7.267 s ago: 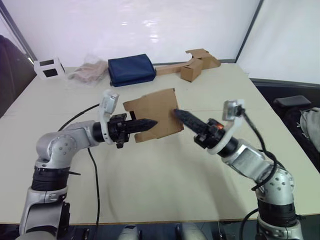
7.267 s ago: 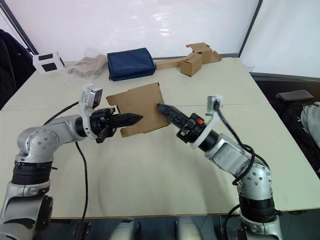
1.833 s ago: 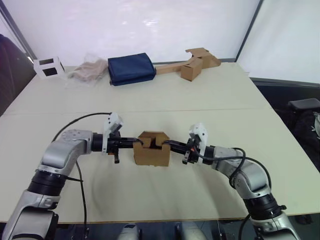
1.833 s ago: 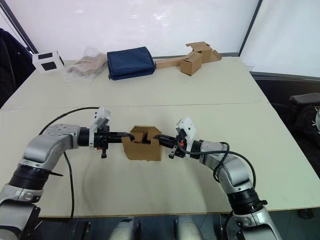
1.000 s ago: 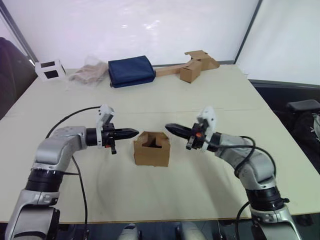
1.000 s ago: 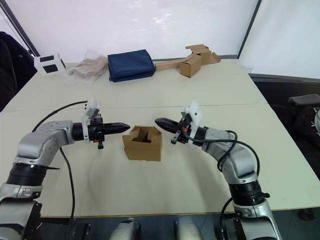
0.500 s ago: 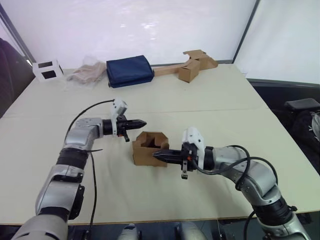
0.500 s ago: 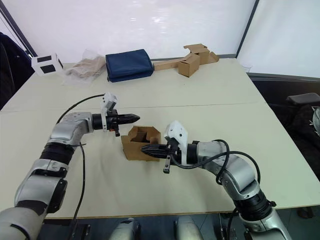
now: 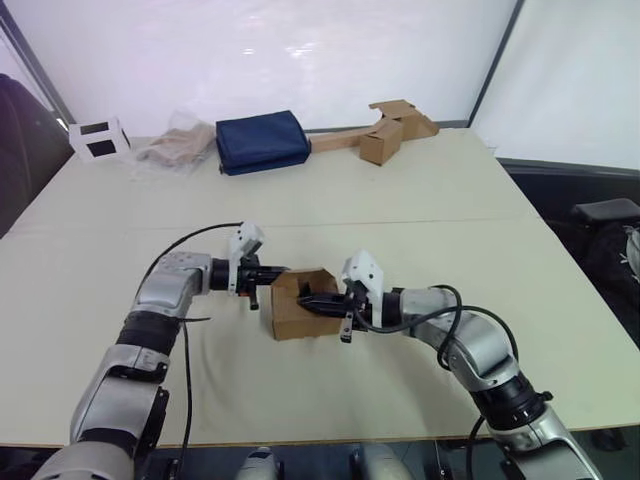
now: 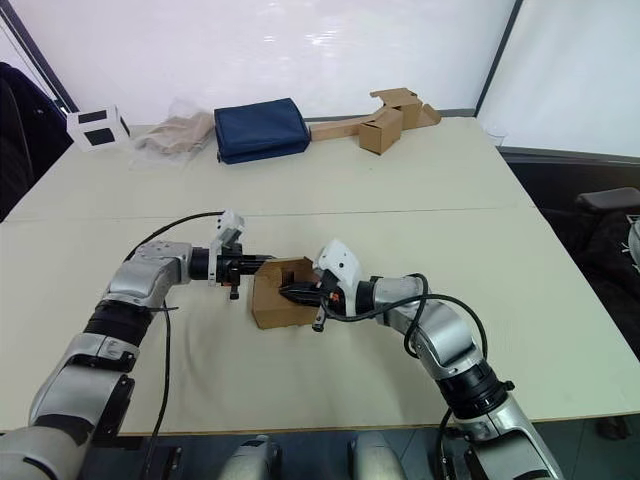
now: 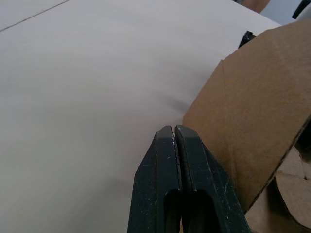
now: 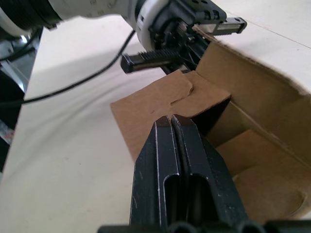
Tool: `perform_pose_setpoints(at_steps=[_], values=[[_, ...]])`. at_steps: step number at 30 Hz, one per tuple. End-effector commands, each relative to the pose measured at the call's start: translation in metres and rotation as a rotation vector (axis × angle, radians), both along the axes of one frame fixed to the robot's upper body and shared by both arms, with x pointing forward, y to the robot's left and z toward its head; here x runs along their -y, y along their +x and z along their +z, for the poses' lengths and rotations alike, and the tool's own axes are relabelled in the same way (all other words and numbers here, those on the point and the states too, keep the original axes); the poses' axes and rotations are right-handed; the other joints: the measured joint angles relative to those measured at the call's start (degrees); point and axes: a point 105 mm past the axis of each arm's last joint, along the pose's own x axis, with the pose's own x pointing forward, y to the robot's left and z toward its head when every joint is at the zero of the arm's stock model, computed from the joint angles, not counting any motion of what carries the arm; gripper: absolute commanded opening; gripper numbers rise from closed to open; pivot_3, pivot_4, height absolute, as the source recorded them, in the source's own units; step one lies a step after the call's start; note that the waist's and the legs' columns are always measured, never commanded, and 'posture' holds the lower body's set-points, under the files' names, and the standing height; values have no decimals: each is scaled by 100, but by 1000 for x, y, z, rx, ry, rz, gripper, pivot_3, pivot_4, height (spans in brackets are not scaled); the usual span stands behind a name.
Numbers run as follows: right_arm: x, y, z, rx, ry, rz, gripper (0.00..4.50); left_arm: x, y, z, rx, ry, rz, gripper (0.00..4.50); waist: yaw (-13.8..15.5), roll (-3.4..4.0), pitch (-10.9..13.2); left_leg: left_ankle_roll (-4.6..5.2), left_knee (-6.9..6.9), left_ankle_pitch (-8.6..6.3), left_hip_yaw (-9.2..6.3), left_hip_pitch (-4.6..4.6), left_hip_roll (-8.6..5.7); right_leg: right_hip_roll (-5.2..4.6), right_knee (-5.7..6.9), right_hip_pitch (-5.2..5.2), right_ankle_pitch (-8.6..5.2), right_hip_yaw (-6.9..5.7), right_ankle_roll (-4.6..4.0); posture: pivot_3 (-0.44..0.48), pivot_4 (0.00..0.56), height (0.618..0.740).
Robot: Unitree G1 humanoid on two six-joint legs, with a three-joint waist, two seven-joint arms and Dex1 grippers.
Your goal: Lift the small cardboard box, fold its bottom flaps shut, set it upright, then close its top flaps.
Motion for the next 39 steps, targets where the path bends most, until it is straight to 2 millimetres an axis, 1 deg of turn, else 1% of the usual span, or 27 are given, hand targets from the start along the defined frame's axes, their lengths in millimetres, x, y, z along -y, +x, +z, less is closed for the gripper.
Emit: perform_pose_setpoints(at_steps=[1,3,6,10,14,16,17,20,24,27,29,32,35,37,39], values=[[-2,0,-3,14,-23,16,0,-7,-1,9,44,-6,23,41,-3,0,0,0,0,0,0,0,0,0,0,1,0,0,0,0,150,740],[-1,2,-3,15,-20,7,0,-12,-1,14,61,-13,42,41,-4,0,0,0,0,0,0,1,0,0,0,0,0,0,0,0,150,740],[0,3,1,11,-2,-2,0,-16,-4,33,97,-52,52,41,-5,0,0,0,-1,0,-1,1,1,1,1,0,0,0,0,0,150,740],[1,3,2,9,6,-7,0,-16,-23,60,129,-106,21,41,-6,0,0,0,-1,0,-1,0,1,-1,0,0,0,1,0,0,150,740],[1,3,4,4,18,-10,0,-15,-43,70,117,-127,-19,41,-4,0,0,0,-1,0,-1,2,2,-2,1,2,0,1,0,0,150,740],[1,3,4,-1,25,-9,0,-14,-51,66,93,-116,-29,41,-4,0,0,0,-1,0,-1,3,2,-1,1,3,0,1,0,0,150,740],[1,3,4,-2,25,-10,0,-14,-57,57,81,-89,-40,41,-3,0,0,0,-1,0,-1,4,2,-2,0,3,0,1,0,0,150,740],[2,2,2,-11,28,-17,0,-11,-66,40,41,-62,-54,41,-4,1,1,0,-3,0,-1,4,2,-1,0,2,0,2,0,0,150,740],[3,0,1,-15,29,-20,0,-7,-70,20,17,-4,-68,41,18,1,1,-1,-2,0,-1,5,2,-2,0,5,0,1,-1,0,150,740],[4,0,1,-16,28,-27,0,-6,-72,11,11,30,-79,41,8,1,1,-1,-3,0,0,5,2,-2,-2,6,0,1,0,0,150,740],[6,0,2,-15,28,-32,0,-6,-73,6,11,40,-81,41,6,1,1,-1,-4,0,0,6,2,-1,-2,5,0,1,-1,0,150,740],[7,1,3,-13,30,-39,0,-6,-74,7,3,30,-84,41,6,1,1,-1,-5,0,0,7,2,-1,-2,6,0,1,-1,0,150,740],[8,1,5,-8,33,-45,0,-7,-74,3,2,50,-80,41,4,1,1,-1,-4,0,0,7,2,-1,-2,6,0,1,-1,0,150,740],[11,2,12,9,43,-52,0,-8,-74,3,3,52,-76,41,5,1,1,-1,-5,0,0,7,2,-1,-3,6,0,1,-1,0,150,740],[16,0,24,35,65,-52,0,-8,-73,4,6,50,-71,41,9,1,1,-1,-5,0,0,6,2,-1,-3,6,0,1,-1,0,150,740]])
